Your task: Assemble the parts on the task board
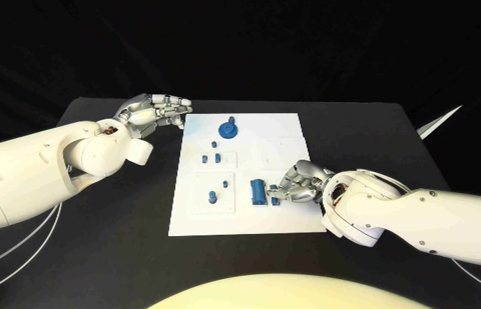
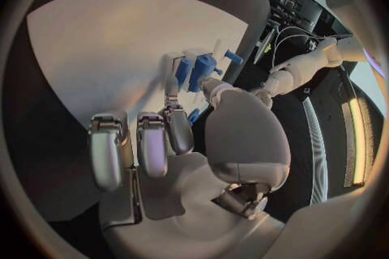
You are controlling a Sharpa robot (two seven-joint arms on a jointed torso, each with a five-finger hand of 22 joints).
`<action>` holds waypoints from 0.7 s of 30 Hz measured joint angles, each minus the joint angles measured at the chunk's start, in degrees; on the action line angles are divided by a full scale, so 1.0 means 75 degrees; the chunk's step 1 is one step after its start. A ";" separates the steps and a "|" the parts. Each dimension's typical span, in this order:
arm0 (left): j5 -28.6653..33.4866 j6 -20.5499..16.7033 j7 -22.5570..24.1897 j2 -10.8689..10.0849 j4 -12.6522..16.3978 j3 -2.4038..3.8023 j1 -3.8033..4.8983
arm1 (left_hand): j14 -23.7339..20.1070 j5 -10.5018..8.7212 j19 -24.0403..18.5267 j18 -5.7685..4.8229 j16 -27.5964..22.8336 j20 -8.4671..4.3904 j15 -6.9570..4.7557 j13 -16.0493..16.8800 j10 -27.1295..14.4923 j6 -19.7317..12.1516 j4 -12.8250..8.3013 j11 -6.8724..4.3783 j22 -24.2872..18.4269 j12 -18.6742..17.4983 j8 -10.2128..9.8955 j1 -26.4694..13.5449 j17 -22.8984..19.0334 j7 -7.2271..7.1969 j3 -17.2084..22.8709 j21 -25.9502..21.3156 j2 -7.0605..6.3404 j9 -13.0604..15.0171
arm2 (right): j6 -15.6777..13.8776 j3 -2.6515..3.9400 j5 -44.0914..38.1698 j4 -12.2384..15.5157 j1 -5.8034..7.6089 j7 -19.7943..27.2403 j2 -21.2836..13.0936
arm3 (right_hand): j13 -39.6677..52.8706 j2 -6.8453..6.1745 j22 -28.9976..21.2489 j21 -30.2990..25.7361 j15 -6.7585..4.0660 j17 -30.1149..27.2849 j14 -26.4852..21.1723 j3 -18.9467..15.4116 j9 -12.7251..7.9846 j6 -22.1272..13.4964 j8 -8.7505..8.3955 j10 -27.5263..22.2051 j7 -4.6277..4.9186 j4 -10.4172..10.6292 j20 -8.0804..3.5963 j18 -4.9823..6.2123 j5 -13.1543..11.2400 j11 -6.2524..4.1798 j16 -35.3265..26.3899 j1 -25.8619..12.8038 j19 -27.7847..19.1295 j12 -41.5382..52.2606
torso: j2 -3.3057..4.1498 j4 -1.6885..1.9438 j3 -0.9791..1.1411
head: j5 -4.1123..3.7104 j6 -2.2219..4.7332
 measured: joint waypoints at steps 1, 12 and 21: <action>0.0000 0.0001 -0.0002 -0.0001 -0.0001 0.0000 0.0000 | 0.0000 0.0000 0.0000 0.0000 0.0000 0.0000 0.0000 0.0000 0.0000 0.0000 0.0000 0.0000 0.0000 0.0000 0.0000 0.0000 0.0000 0.0000 0.0000 0.0000 0.0000 0.0000 | 0.0021 0.0000 -0.0007 0.0002 0.0000 0.0010 -0.0023 | 0.0000 -0.0014 0.0000 0.0000 0.0000 0.0000 0.0000 -0.0034 0.0000 0.0000 0.0000 0.0000 0.0000 -0.0035 0.0000 0.0000 0.0000 0.0000 0.0000 0.0100 0.0000 0.0000 | -0.0001 0.0001 0.0001 | 0.0000 0.0000; -0.0004 0.0005 -0.0004 0.0003 -0.0013 0.0000 0.0000 | 0.0000 0.0000 0.0000 0.0000 0.0000 0.0000 0.0000 -0.0002 0.0000 0.0000 0.0000 0.0000 -0.0002 0.0000 0.0000 0.0000 0.0000 0.0000 0.0000 0.0000 0.0000 0.0000 | 0.0155 -0.0002 -0.0267 -0.0043 -0.0003 -0.0072 -0.0095 | 0.0000 0.0143 0.0000 0.0000 -0.0001 0.0000 0.0000 0.0197 -0.0007 0.0028 0.0000 0.0000 -0.0028 -0.0504 0.0000 0.0000 0.0001 -0.0002 0.0000 0.0938 0.0000 0.0000 | -0.0004 -0.0009 0.0010 | -0.0014 0.0032; -0.0005 0.0004 -0.0004 0.0004 -0.0019 -0.0001 0.0000 | 0.0000 0.0000 0.0000 0.0000 0.0000 0.0000 0.0000 -0.0002 0.0000 0.0000 0.0000 0.0000 -0.0002 0.0000 0.0000 0.0000 0.0000 0.0000 0.0000 0.0000 0.0000 0.0000 | 0.0163 -0.0001 -0.0371 -0.0075 -0.0003 -0.0116 -0.0098 | 0.0000 0.0142 0.0000 0.0000 -0.0001 0.0000 0.0000 0.0197 -0.0010 0.0028 0.0000 0.0000 -0.0028 -0.0503 -0.0001 0.0000 0.0000 -0.0002 0.0000 0.0937 0.0000 0.0000 | -0.0001 -0.0004 0.0004 | -0.0023 0.0059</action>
